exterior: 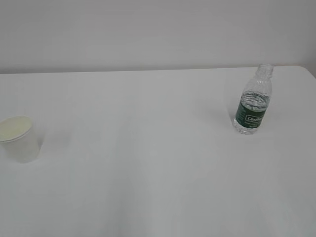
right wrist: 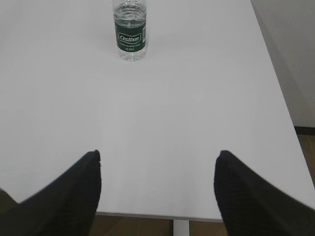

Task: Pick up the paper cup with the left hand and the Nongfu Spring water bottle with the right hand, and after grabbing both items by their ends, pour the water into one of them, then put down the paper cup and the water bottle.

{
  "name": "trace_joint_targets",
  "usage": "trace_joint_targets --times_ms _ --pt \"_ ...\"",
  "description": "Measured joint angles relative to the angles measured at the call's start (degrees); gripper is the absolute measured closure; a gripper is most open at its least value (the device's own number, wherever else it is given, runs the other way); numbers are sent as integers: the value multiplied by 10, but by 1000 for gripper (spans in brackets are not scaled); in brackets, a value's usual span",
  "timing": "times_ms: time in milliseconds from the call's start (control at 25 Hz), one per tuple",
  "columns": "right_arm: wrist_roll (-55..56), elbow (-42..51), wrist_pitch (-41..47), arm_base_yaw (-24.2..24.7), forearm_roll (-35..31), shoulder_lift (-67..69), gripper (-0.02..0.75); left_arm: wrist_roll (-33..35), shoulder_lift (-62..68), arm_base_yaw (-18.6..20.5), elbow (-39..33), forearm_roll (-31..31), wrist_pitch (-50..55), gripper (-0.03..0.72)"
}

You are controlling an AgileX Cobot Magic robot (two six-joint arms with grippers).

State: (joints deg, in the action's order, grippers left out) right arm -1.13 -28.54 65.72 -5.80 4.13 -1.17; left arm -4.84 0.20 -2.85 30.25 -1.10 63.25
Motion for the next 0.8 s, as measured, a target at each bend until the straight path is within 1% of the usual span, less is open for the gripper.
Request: trace_joint_targets --times_ms 800 --pt "0 0 0 0 0 0 194 0 0 0 0 0 0 165"
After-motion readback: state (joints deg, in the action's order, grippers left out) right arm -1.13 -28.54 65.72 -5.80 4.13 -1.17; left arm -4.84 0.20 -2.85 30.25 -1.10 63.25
